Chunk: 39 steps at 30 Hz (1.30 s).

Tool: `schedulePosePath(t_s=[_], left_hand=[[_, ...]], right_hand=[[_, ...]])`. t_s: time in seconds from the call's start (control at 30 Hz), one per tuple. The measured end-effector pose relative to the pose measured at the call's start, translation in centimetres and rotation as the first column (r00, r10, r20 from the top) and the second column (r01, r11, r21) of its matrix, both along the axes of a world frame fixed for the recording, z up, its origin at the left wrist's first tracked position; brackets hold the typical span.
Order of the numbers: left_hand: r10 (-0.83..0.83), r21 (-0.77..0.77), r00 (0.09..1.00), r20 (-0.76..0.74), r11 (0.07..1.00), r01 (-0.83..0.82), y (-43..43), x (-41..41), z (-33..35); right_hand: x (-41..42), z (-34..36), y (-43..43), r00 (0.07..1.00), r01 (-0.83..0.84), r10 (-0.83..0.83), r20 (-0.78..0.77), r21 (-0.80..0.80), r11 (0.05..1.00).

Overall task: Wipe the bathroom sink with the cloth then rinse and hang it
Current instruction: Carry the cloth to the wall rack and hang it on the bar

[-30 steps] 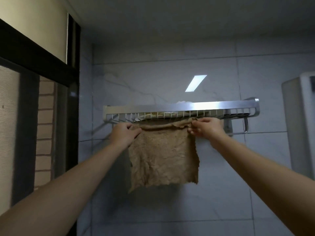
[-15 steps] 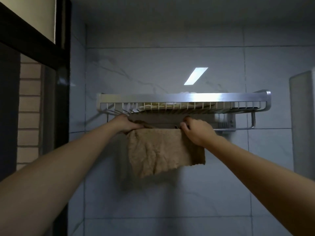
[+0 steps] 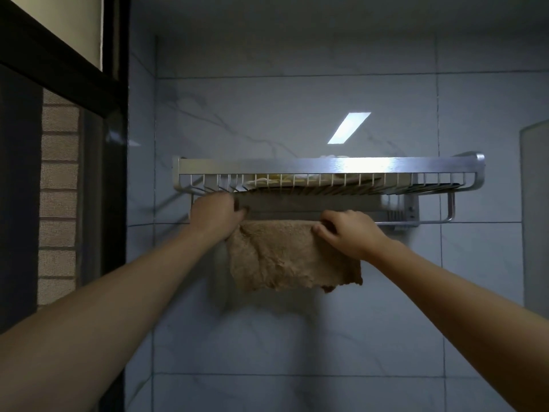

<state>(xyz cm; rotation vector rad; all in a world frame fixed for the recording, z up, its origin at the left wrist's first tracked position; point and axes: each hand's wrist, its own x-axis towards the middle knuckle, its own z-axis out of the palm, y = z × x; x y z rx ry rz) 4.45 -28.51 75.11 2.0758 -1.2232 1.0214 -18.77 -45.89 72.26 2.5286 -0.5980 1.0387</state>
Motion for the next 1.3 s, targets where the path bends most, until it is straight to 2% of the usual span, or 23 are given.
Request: schedulePosePath(t_s=[0.1, 0.17, 0.2, 0.3, 0.47, 0.53, 0.63, 0.77, 0.83, 0.93, 1.0, 1.13, 1.3], left_hand=[[-0.165, -0.057, 0.970, 0.180, 0.982, 0.178, 0.6, -0.6, -1.6], [-0.255, 0.043, 0.895, 0.367, 0.965, 0.257, 1.0, -0.4, -2.9], [-0.289, 0.109, 0.866, 0.407, 0.957, 0.268, 1.1, 0.1, -3.4], [-0.311, 0.228, 0.884, 0.349, 0.943, 0.242, 2.0, 2.3, -2.8], [-0.085, 0.428, 0.969, 0.232, 0.903, -0.023, 3.1, 3.3, -0.2], [-0.067, 0.400, 0.969, 0.237, 0.916, -0.035, 3.1, 2.9, 0.1], [-0.160, 0.303, 0.912, 0.377, 0.952, 0.041, 2.4, 1.8, -1.6], [-0.192, 0.285, 0.894, 0.404, 0.955, 0.076, 1.8, 2.0, -3.5], [-0.164, 0.319, 0.907, 0.389, 0.947, 0.035, 2.6, 3.2, -2.5], [-0.091, 0.447, 0.919, 0.383, 0.889, -0.098, 4.1, 4.4, -0.7], [-0.087, 0.472, 0.919, 0.385, 0.874, -0.115, 4.6, 4.6, -0.6], [-0.147, 0.338, 0.869, 0.472, 0.941, -0.024, 4.3, 5.1, -2.7], [-0.194, 0.111, 0.872, 0.449, 0.981, 0.161, 2.9, 2.9, -4.6]], right_hand=[[-0.1, 0.0, -0.1, 0.999, -0.043, 0.044, 0.014, -0.052, 0.998], [0.1, -0.1, 0.3, 0.996, -0.086, 0.088, 0.011, -0.123, 0.989], [0.4, 0.0, 0.6, 0.995, -0.103, 0.103, -0.003, -0.124, 0.987], [1.2, 0.3, 1.2, 0.994, -0.102, 0.100, -0.037, -0.080, 0.992], [1.2, 0.8, 0.9, 0.996, -0.043, 0.045, -0.083, 0.025, 0.999], [1.0, 0.5, 1.0, 0.996, -0.044, 0.045, -0.083, 0.012, 0.999], [1.1, 0.0, 1.2, 0.996, -0.070, 0.069, -0.053, -0.007, 0.998], [1.9, 0.2, 1.8, 0.997, -0.070, 0.070, -0.036, -0.006, 0.998], [2.8, 0.4, 2.5, 0.996, -0.083, 0.082, -0.033, -0.013, 0.997], [4.9, 0.3, 4.1, 0.992, -0.118, 0.117, -0.049, -0.034, 0.992], [6.0, 0.1, 5.1, 0.990, -0.130, 0.129, -0.058, -0.021, 0.991], [5.5, 0.1, 5.4, 0.991, -0.119, 0.119, -0.060, 0.012, 0.993], [2.5, -0.3, 3.7, 1.000, -0.004, 0.004, 0.025, -0.004, 1.000]])
